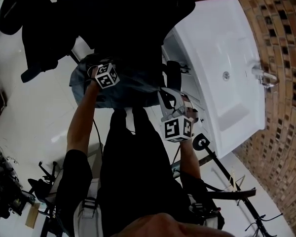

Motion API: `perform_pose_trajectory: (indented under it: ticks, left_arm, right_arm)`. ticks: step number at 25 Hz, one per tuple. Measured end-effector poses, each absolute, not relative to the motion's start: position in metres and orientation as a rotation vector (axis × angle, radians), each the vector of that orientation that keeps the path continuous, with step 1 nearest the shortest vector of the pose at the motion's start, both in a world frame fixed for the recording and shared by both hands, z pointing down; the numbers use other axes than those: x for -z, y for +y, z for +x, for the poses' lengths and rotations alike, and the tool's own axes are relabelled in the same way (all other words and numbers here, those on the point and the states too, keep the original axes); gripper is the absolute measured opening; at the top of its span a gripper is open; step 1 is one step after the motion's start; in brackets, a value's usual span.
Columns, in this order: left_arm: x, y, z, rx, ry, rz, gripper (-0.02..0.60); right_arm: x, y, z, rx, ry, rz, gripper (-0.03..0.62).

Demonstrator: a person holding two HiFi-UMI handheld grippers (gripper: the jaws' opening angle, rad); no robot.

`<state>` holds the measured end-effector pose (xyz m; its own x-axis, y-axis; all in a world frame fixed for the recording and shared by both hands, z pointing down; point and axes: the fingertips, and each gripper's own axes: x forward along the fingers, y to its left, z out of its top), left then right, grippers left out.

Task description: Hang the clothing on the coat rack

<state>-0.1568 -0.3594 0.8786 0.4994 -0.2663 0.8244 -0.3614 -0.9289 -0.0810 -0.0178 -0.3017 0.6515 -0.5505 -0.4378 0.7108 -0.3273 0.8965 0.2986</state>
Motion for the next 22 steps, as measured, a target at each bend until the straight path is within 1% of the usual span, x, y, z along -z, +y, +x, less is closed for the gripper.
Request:
perform_pose_trajectory:
  ticks: [2,5,8,11,13,16,19,22]
  left_arm:
    - [-0.840,-0.374,-0.182,-1.151,-0.902,2.572,0.035]
    - [-0.761,-0.372,-0.223,-0.714,-1.286,2.503,0.035]
    - [-0.661,-0.354,-0.246,-0.332,-1.507,2.466,0.033]
    - [-0.570,-0.332,-0.251,-0.074,-1.587,2.516,0.031]
    - [-0.514,-0.322,-0.246,0.119,-1.550,2.608,0.031]
    - [-0.434,-0.303,-0.222,0.384,-1.372,2.790,0.031]
    - [-0.370,-0.276,-0.198,0.603,-1.087,2.915,0.031]
    - [-0.324,-0.252,-0.180,0.756,-0.731,2.988,0.031]
  right_arm:
    - [-0.654,-0.307,-0.002,0.121,-2.203,0.613,0.009]
    - [-0.655,-0.316,0.013,-0.003,-2.236,0.719,0.009]
    - [-0.637,-0.325,0.015,-0.142,-2.352,0.819,0.009]
    - [-0.590,-0.326,0.019,-0.195,-2.491,0.939,0.009]
    - [-0.543,-0.321,0.022,-0.172,-2.590,1.047,0.009]
    - [-0.472,-0.297,0.041,-0.102,-2.662,1.228,0.009]
    - [-0.411,-0.250,0.063,0.019,-2.672,1.400,0.009]
    - [-0.361,-0.188,0.075,0.087,-2.619,1.626,0.009]
